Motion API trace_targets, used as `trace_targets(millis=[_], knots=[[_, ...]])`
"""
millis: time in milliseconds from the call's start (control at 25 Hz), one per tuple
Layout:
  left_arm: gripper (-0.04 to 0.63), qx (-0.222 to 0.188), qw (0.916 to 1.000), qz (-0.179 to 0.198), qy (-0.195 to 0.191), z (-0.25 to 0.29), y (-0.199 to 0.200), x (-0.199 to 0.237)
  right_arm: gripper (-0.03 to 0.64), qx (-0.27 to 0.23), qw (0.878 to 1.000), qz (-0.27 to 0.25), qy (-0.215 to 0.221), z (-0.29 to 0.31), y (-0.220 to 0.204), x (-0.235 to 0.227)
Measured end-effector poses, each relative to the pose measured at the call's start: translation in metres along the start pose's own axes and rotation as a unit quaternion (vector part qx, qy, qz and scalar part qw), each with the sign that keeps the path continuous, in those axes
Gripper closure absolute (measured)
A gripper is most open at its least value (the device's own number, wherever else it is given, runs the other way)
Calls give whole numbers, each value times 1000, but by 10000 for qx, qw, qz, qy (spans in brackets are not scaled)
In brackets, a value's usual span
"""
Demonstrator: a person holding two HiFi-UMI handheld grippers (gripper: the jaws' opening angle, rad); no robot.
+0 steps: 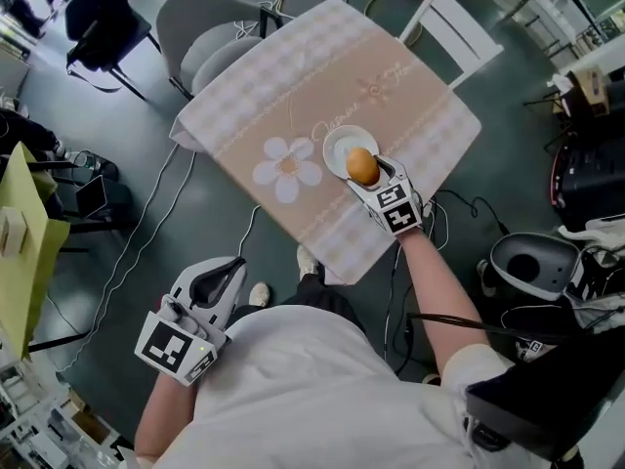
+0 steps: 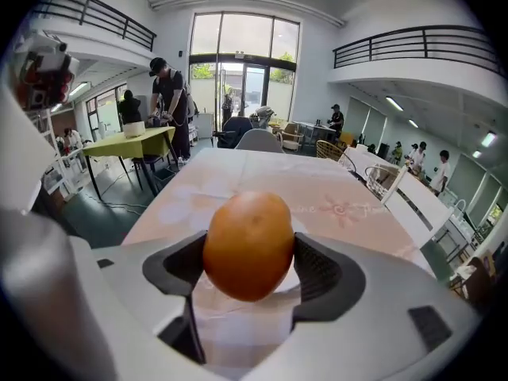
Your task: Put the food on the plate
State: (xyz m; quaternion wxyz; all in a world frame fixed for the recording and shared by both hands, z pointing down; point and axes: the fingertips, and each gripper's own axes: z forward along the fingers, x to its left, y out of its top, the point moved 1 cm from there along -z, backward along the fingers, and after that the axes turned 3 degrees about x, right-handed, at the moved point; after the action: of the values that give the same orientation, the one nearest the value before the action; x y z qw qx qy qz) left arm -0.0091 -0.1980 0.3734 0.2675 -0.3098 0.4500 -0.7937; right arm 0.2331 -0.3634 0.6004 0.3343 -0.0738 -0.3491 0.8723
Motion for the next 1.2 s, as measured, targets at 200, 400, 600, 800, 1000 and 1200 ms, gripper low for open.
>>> trace_targets(millis=[200,400,600,800,1000,1200], knots=[[584,18,9986,-78,521,2,-3,12,264,258,9994,-70,229,48,-6,-20],[584,50,9967,-203,786,4,-6,18,264,365,9986,-128,352,74,-4,-29],[584,63,9948,-307,972,4,-6,21,264,461,9976,-238,457,87,-5,-28],[584,33,9940,-308,1051,4,-5,22,262,386,9976,-287,502,89,-2,-28],[584,-27,9940,-299,1056,5,-5,21,262,457,9971,-291,533,90,-5,-27],[584,-34,9944,-272,1023,4,-3,20,262,428,9975,-256,502,89,-5,-27]])
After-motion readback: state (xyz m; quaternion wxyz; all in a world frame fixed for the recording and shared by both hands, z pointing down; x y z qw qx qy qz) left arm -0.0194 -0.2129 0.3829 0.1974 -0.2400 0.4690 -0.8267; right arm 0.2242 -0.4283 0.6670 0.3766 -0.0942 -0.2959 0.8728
